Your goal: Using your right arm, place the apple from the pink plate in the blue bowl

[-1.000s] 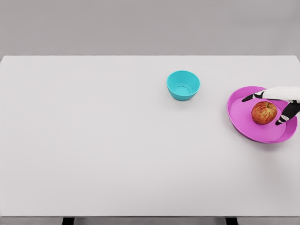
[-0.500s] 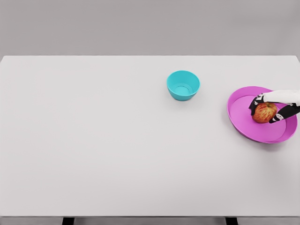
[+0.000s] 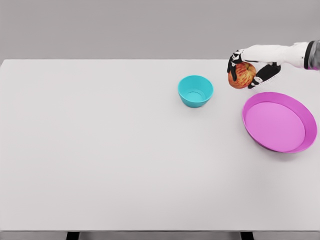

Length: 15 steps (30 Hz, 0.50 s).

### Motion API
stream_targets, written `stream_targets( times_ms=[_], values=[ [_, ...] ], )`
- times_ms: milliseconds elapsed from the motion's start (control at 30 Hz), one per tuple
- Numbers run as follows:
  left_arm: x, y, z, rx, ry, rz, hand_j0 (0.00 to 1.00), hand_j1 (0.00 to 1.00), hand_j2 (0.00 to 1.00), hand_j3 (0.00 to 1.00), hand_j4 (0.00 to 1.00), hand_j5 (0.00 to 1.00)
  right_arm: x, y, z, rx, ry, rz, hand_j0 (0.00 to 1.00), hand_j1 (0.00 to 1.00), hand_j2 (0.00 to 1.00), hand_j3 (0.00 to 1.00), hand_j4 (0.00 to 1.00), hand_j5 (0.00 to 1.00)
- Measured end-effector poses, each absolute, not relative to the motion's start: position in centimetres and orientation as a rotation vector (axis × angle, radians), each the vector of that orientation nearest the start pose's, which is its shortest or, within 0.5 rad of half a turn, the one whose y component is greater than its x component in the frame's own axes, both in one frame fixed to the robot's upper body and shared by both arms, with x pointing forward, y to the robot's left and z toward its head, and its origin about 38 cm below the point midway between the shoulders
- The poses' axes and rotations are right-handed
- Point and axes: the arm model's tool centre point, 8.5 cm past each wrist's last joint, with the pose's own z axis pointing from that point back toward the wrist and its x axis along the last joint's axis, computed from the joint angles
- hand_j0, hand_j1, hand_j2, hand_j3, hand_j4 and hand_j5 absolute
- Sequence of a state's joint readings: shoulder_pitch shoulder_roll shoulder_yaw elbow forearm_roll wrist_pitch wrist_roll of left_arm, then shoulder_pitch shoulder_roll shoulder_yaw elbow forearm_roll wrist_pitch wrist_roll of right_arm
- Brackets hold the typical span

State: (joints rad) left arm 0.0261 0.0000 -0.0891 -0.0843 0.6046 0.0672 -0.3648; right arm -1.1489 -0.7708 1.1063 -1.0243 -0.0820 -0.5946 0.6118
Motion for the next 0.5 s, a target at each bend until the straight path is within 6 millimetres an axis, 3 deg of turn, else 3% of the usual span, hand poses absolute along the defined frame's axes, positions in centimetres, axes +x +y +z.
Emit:
stream_targets(
  times_ms=[200, 400, 433, 467, 500],
  values=[
    [2.0, 23.9, -25.9, -0.311, -0.105, 0.506, 1.0, 1.0, 1.0, 1.0, 1.0, 1.0, 54.5, -24.5, 25.1, -0.151, -1.362, 1.899, 0.3, 0.3, 0.3, 0.3, 0.3, 0.3],
    [1.9, 23.9, -25.9, -0.31, -0.103, 0.506, 1.0, 1.0, 1.0, 1.0, 1.0, 1.0, 56.0, -22.2, 23.7, -0.154, -1.342, 1.873, 0.32, 0.32, 0.32, 0.32, 0.32, 0.32],
    [2.0, 23.9, -25.9, -0.311, -0.105, 0.506, 1.0, 1.0, 1.0, 1.0, 1.0, 1.0, 56.1, -22.2, 23.7, -0.155, -1.341, 1.872, 0.4, 0.4, 0.4, 0.4, 0.4, 0.4],
    [2.0, 23.9, -25.9, -0.311, -0.105, 0.506, 1.0, 1.0, 1.0, 1.0, 1.0, 1.0, 56.1, -22.2, 23.7, -0.156, -1.339, 1.871, 0.64, 0.64, 0.64, 0.64, 0.64, 0.64],
    [2.0, 23.9, -25.9, -0.311, -0.105, 0.506, 1.0, 1.0, 1.0, 1.0, 1.0, 1.0, 56.1, -22.2, 23.6, -0.158, -1.338, 1.869, 0.68, 0.68, 0.68, 0.68, 0.68, 0.68]
  ],
)
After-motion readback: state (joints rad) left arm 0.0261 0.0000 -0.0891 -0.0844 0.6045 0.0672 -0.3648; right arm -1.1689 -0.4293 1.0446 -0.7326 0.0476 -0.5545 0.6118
